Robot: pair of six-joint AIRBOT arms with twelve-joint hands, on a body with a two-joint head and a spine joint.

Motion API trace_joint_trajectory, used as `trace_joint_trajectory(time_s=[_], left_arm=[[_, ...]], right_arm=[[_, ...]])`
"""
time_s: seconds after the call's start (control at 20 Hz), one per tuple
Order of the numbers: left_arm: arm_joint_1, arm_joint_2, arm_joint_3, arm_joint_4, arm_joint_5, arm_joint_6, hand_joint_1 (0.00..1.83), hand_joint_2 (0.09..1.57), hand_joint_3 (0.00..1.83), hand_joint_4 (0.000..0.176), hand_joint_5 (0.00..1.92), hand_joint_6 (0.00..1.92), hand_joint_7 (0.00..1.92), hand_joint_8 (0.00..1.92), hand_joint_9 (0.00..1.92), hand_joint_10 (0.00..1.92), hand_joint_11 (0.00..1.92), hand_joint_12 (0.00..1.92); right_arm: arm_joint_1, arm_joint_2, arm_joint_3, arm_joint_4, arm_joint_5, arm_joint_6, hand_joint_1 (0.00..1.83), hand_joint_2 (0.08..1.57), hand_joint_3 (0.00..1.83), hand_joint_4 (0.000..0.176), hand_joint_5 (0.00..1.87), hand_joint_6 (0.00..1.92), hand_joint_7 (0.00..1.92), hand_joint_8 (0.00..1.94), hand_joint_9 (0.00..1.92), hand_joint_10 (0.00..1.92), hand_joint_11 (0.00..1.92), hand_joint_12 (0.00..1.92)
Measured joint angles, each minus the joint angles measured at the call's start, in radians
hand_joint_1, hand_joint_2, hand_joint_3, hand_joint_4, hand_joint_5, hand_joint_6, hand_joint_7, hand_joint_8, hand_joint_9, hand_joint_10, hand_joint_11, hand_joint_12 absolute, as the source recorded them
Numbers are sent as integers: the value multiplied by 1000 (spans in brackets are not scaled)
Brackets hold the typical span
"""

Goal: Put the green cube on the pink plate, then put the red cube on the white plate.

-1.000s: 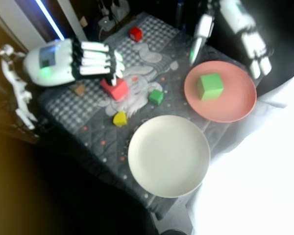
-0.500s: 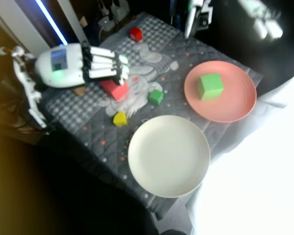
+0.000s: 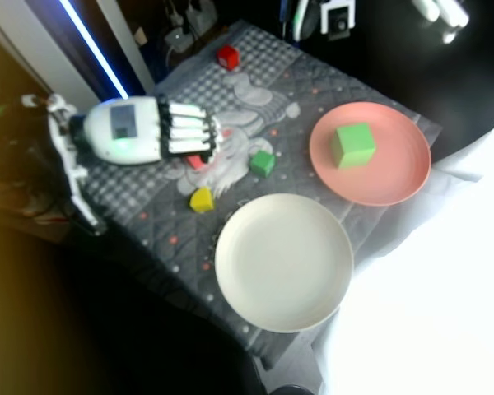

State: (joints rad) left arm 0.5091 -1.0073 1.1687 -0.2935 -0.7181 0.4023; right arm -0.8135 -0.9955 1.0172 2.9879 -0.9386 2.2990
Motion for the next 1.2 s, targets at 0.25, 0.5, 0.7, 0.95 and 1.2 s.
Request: trace_joint_trajectory(time_s=[0.25,0.5,0.7,0.95,1.2], left_arm=[[0,2,-19,19,-23,0,503,913,2,154,69,0,94,2,15,6,0,349],[10,7,-19,13,-32,1,529,932,3,146,83,2,112,1,42,10,0,582],[16,8,-19,13,-39,1,540,927,0,142,87,2,102,6,37,6,0,527],[21,8,-19,7,-27,0,543,902,0,131,113,3,93,1,42,4,0,714],[33,16,-36,15,-58,-2,516,909,0,153,86,4,69,9,28,12,0,645]], right_arm=[[0,-19,17,-3,21,13,1224,1143,5,0,869,1017,923,1216,673,1388,475,1823],[40,-19,20,-2,30,14,1242,1170,0,0,903,1041,875,1325,724,1536,522,1912],[91,-18,26,-5,29,13,1232,1174,1,0,928,948,840,1459,702,1655,491,1901],[176,-8,62,-6,19,14,1246,1225,3,0,794,1050,785,1578,769,1782,767,1916],[224,-17,128,-7,25,14,1230,1191,0,0,872,1003,843,1469,735,1738,665,1921]])
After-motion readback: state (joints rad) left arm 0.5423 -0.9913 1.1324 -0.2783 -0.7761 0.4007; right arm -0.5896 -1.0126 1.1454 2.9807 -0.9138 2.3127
